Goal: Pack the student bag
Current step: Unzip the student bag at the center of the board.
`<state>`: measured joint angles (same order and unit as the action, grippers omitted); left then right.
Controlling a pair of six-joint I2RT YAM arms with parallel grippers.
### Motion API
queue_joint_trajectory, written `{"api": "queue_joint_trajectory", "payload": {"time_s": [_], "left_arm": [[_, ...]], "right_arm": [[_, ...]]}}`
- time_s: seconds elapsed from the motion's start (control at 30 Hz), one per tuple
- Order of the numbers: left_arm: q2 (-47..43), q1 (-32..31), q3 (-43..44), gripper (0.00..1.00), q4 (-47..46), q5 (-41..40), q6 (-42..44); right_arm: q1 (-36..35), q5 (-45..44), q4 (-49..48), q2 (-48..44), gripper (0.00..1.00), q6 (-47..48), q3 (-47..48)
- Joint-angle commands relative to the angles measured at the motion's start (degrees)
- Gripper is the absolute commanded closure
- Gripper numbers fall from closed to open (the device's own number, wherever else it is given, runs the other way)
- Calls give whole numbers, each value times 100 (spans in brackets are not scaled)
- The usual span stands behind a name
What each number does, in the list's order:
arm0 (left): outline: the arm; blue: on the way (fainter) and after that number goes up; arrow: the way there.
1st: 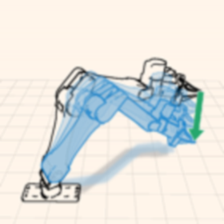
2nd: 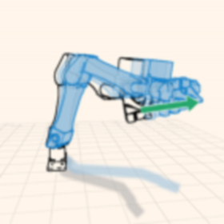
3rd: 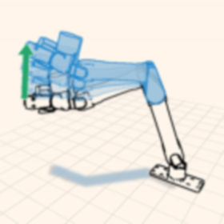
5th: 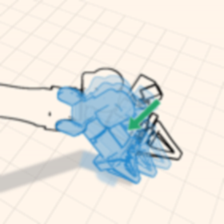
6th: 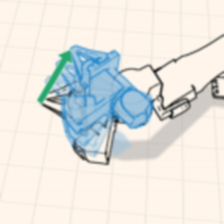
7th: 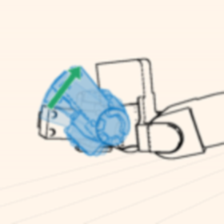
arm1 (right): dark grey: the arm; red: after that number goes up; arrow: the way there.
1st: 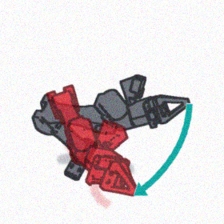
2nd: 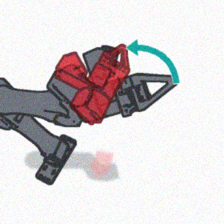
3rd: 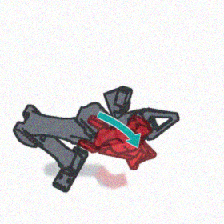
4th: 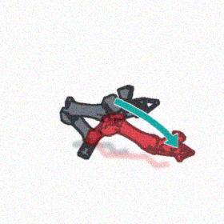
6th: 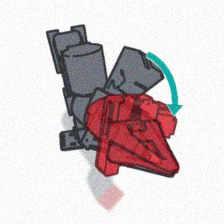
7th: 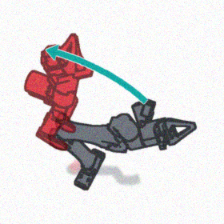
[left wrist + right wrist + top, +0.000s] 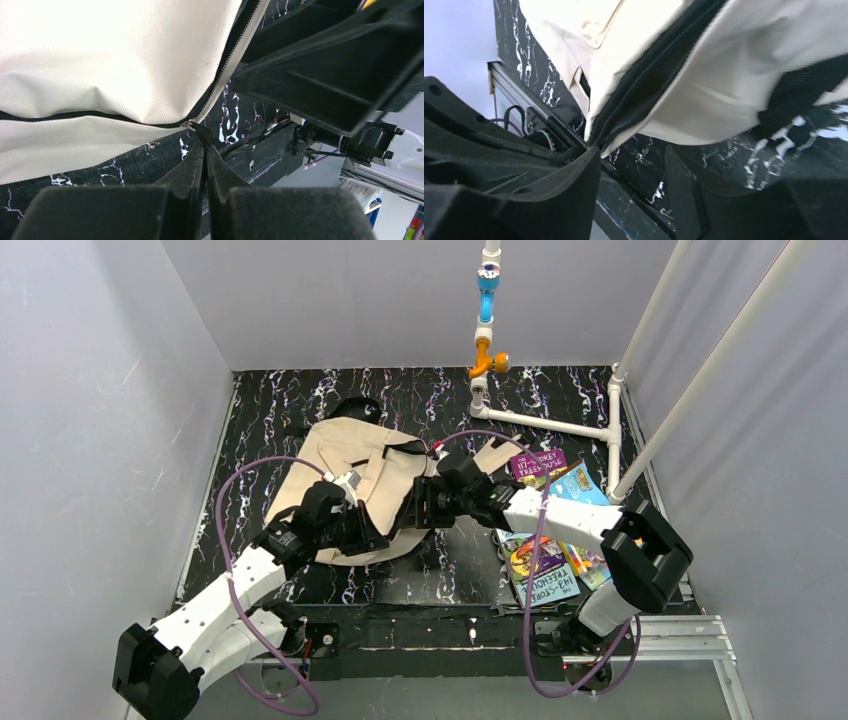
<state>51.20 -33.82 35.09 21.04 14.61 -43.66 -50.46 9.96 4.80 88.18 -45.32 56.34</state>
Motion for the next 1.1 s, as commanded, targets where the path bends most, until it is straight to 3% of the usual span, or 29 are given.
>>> {"api": "queue_joint_trajectory", "payload": {"time_s": [0.0,0.1,0.27,0.4,0.43,0.53,0.63,0.8,1.07], "left_arm": [[-314,34,-134,100,80,44,6],[-360,34,-154,100,91,49,-14],[-406,34,-156,100,85,32,-6],[-413,31,-137,100,191,-104,64],[-410,33,-135,100,235,-159,71],[-404,34,-124,100,505,-489,7],[-391,34,-75,100,1134,-1445,-330],[-342,69,-119,100,2070,-2764,-890],[-489,189,-369,100,1911,-2671,-825]], "right_arm": [[-151,97,-1493,135,48,-584,-93],[-181,185,-2018,288,57,-800,-263],[-193,129,-2351,556,63,-914,-292],[-193,-335,-2174,430,95,-900,-454],[-193,-458,-2166,336,99,-901,-578],[-178,-899,-1984,70,99,-684,-734],[-39,-977,-1686,-116,99,-545,-740],[628,-238,-2076,-169,99,-721,-1057],[915,-92,-1839,-229,99,-305,-892]]}}
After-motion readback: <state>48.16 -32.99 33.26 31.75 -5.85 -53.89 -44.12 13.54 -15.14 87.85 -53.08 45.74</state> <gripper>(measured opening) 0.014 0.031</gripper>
